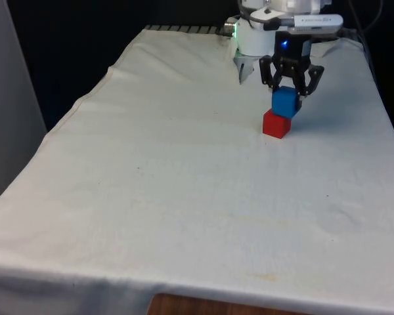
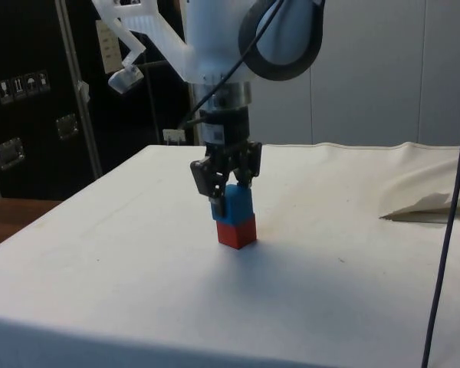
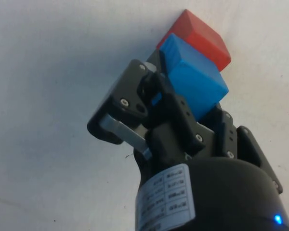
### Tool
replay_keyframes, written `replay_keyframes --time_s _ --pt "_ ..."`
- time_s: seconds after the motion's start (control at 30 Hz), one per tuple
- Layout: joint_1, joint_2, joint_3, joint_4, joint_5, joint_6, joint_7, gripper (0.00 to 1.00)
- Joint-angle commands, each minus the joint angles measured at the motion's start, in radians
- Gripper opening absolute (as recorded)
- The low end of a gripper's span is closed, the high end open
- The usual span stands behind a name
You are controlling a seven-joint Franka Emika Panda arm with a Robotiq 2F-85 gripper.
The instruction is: Stack the two cubes.
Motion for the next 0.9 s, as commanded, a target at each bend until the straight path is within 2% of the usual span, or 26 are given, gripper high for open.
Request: replay_keyframes --time_s 0.0,0.3,0.33,0.4,0.47,0.5,0.63,0.67,0.73,0.77,0.87 --pt "0.003 0.002 -0.006 -0.001 -0.014 0.011 0.015 0.02" --pt "0.001 0.010 -0.021 0.002 -0.014 0.004 0.028 0.02" --pt "-0.001 0.006 -0.014 0.000 0.000 0.000 0.015 0.02" --pt "0.000 0.010 -0.024 0.003 -0.013 0.002 0.031 0.04" --pt "0.001 0.011 -0.027 0.003 -0.013 0.001 0.033 0.18" --pt "0.001 0.012 -0.028 0.004 -0.013 0.000 0.034 0.37" --pt "-0.002 0.009 -0.023 0.001 0.000 -0.001 0.022 0.76" --pt "0.001 0.012 -0.030 0.005 -0.012 -0.001 0.036 0.76" --pt "0.001 0.013 -0.030 0.005 -0.012 -0.002 0.036 0.95" --pt "0.001 0.013 -0.030 0.005 -0.012 -0.002 0.036 1.00" --pt "0.001 0.013 -0.031 0.006 -0.012 -0.002 0.037 1.00"
